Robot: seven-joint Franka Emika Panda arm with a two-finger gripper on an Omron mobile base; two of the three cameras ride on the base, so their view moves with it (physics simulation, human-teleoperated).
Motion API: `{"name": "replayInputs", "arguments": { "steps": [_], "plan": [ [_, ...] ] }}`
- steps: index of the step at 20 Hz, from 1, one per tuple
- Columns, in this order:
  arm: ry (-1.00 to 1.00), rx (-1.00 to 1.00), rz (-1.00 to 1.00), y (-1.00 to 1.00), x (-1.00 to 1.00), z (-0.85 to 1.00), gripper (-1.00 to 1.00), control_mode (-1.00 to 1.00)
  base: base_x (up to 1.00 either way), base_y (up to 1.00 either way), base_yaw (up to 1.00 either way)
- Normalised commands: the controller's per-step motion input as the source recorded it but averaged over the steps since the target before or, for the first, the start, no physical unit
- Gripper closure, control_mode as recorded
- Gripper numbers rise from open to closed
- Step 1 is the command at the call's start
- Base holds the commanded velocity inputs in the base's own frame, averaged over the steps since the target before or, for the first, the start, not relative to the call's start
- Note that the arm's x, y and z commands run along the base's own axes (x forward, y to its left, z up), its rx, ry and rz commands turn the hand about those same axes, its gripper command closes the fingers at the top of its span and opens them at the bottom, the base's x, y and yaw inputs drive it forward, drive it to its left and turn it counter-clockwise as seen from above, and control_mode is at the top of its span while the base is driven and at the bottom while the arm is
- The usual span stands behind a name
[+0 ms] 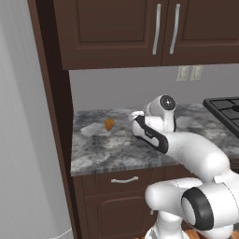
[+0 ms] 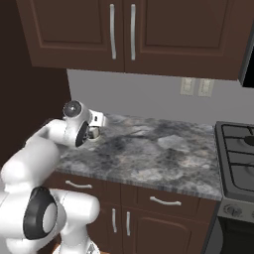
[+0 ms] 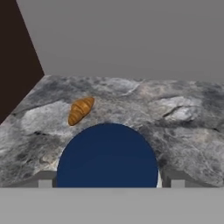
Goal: Pick the ketchup and mayonnaise from the counter and place them in the cabinet.
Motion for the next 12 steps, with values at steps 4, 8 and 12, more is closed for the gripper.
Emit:
{"name": "replayInputs", "arguments": {
  "steps": [4,8,12],
  "plan": [
    [0.00,0.00,-0.01,0.01,-0.60,0.17,1.00,-1.00,0.00,0.00,0.00],
    [0.00,0.00,0.00,0.00,-0.78,0.04,1.00,-1.00,0.00,0.00,0.00],
    [0.00,0.00,0.00,0.00,-0.75,0.11,1.00,-1.00,0.00,0.00,0.00]
  ]
}}
